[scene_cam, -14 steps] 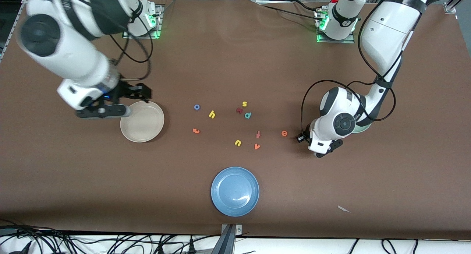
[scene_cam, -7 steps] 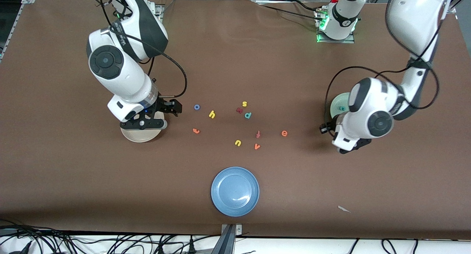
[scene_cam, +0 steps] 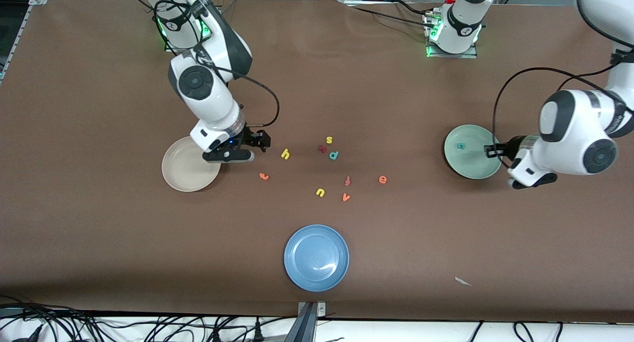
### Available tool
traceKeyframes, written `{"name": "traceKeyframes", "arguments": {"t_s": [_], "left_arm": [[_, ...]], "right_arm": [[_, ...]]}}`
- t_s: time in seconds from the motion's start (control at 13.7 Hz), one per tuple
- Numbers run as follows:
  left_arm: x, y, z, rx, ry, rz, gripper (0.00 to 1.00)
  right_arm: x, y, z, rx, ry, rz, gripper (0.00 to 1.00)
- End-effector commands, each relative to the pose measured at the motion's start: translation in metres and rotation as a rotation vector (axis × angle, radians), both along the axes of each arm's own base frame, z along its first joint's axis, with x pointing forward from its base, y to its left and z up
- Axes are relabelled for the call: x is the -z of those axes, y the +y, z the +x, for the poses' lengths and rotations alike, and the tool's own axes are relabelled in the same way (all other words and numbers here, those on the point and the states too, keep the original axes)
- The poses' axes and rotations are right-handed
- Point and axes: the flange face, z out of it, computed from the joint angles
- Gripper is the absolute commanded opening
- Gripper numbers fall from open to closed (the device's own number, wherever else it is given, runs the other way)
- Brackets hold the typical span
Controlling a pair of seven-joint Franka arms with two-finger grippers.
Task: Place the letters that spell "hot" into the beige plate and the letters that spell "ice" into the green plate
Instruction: 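Release the pink bar while the right gripper lowers to the blue ring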
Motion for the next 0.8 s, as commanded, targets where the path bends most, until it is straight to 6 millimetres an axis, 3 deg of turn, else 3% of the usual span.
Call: {"name": "traceKeyframes", "arguments": {"t_s": [0.0,0.15,0.36,0.44,0.58,0.73], "left_arm": [[0.048,-0.008,-0.017,0.042,-0.035,-0.005,0.25],[0.084,-0.005,-0.036,0.076,-0.089,0.026,0.26],[0.097,-0.003,-0.04,0.072,-0.086,0.02,0.33],[0.098,-0.004,-0.04,0.074,-0.085,0.018,0.45],[0.091,-0.002,-0.035,0.073,-0.098,0.022,1.0],[0.065,-0.003,-0.024,0.063,-0.122,0.04,1.0]], "right_arm": [[0.011,0.0,-0.032,-0.022,0.006,-0.022,1.0],[0.039,-0.002,-0.054,-0.027,0.006,-0.018,1.0],[0.069,-0.003,-0.065,-0.042,-0.008,-0.026,1.0],[0.076,-0.001,-0.067,-0.048,-0.013,-0.038,1.0],[0.089,0.001,-0.069,-0.051,-0.022,-0.058,1.0],[0.102,0.012,-0.076,-0.051,-0.022,-0.053,1.0]]}}
